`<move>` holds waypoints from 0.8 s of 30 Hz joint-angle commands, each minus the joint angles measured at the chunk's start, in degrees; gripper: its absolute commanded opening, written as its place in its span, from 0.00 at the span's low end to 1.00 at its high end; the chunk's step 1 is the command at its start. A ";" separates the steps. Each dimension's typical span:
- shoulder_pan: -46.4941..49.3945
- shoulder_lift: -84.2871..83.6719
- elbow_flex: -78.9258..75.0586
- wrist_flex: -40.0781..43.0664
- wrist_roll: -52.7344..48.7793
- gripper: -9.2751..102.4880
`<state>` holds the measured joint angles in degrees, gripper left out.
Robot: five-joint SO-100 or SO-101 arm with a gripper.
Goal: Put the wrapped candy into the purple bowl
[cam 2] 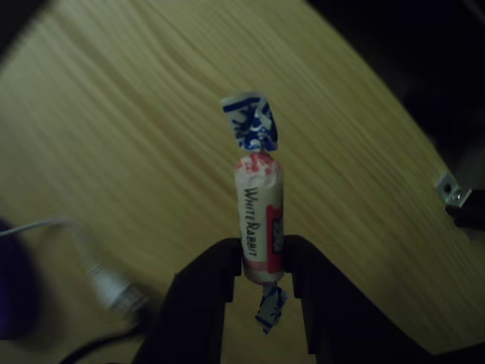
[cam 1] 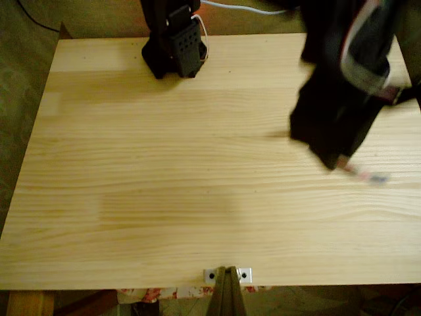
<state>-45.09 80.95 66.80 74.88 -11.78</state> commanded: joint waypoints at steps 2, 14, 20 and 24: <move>-9.67 22.50 5.45 -1.49 5.98 0.07; -30.32 31.20 24.43 -12.48 5.36 0.07; -31.64 19.25 21.88 -15.47 3.16 0.07; -32.34 11.16 18.54 -14.68 1.23 0.07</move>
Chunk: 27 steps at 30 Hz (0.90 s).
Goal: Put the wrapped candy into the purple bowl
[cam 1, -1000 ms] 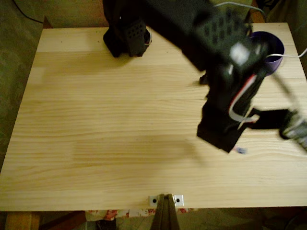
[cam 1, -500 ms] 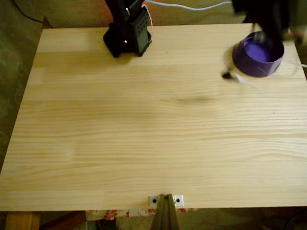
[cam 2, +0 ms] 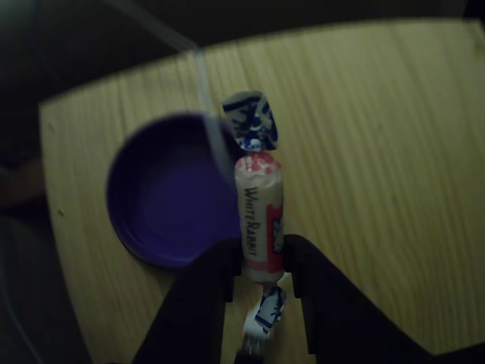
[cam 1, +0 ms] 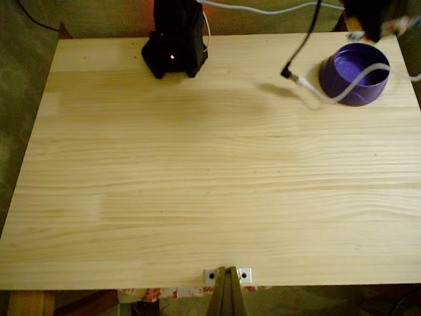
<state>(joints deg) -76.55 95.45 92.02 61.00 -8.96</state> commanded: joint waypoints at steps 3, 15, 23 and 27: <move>-1.14 -8.09 -8.79 0.26 -3.16 0.07; -5.19 -17.93 -15.29 2.72 -4.13 0.07; -6.06 -23.82 -20.57 2.46 -5.10 0.07; -5.98 -25.93 -23.47 2.46 -5.19 0.07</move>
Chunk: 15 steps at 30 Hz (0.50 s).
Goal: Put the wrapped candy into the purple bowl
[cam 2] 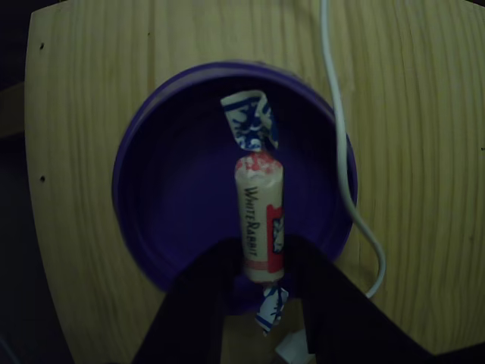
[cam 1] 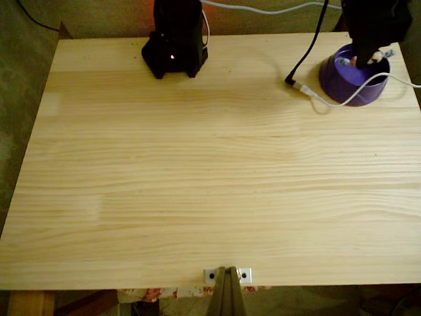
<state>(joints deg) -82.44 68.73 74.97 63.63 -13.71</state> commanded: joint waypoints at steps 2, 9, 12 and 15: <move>-0.44 0.09 -7.03 -0.18 -0.53 0.07; -0.53 0.09 -6.94 0.44 0.00 0.10; -0.35 0.53 -6.94 0.70 0.18 0.19; -0.18 1.23 -6.59 0.79 0.35 0.24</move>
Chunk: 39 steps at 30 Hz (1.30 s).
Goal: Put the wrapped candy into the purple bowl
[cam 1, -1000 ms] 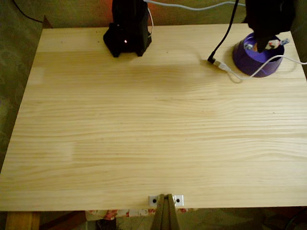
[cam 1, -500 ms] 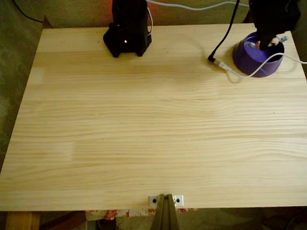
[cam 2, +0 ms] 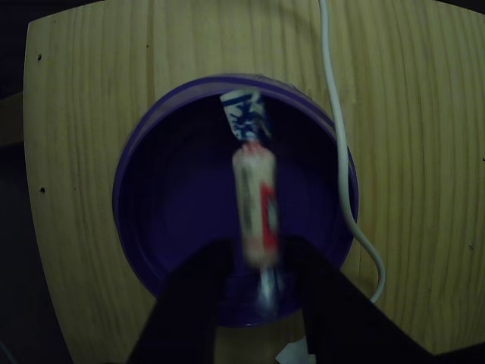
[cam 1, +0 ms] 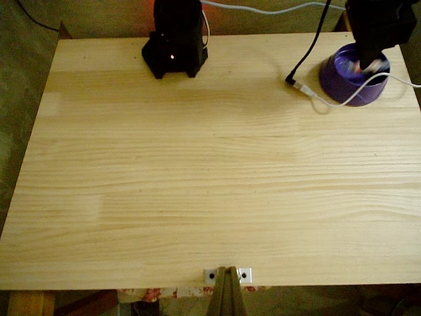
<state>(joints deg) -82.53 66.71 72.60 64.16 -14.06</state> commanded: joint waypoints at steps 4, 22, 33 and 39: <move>0.00 4.22 -4.13 0.62 0.79 0.27; 20.13 27.69 5.54 4.31 10.20 0.06; 49.75 58.18 34.37 -5.89 15.56 0.06; 65.92 71.72 49.13 -10.72 17.05 0.06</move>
<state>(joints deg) -24.70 128.85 117.25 56.43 2.02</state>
